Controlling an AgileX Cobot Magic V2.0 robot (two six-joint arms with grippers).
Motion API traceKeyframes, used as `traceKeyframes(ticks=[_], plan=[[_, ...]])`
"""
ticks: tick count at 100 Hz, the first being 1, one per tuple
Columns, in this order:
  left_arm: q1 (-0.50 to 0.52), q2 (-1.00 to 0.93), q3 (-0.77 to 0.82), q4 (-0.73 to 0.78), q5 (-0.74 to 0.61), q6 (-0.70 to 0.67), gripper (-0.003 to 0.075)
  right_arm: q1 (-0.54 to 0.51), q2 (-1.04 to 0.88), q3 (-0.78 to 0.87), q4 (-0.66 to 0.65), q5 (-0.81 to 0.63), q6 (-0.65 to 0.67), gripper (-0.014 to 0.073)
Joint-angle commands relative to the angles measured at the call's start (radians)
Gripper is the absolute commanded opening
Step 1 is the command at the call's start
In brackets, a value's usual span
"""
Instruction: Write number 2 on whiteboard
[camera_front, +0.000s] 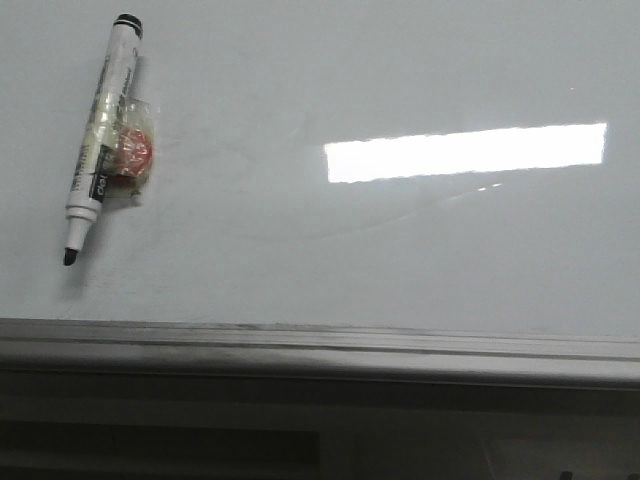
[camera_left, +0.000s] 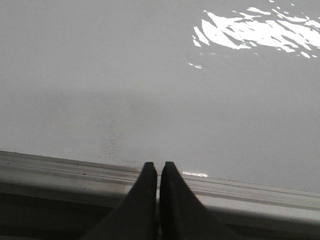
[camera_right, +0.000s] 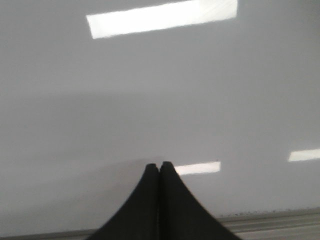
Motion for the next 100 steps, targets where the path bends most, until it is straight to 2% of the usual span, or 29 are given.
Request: traceKeyframes(ticks=[1, 48, 72, 81, 100], plan=[[-0.001, -0.026, 0.027, -0.001, -0.043, -0.005, -0.0019, -0.007, -0.025, 0.023, 0.000, -0.034, -0.008, -0.0071], [-0.001, -0.026, 0.027, -0.001, -0.053, -0.005, -0.0019, -0.007, -0.025, 0.023, 0.000, -0.034, -0.008, -0.0071], [-0.001, -0.026, 0.027, -0.038, -0.222, -0.005, -0.0019, -0.007, -0.025, 0.022, 0.000, -0.041, -0.008, -0.0071], [-0.001, -0.026, 0.027, -0.038, -0.261, -0.005, -0.0019, -0.007, -0.025, 0.022, 0.000, -0.117, -0.008, -0.0071], [-0.001, -0.026, 0.027, -0.038, -0.256, -0.005, -0.0019, -0.007, -0.025, 0.022, -0.002, -0.430, -0.008, -0.0071]])
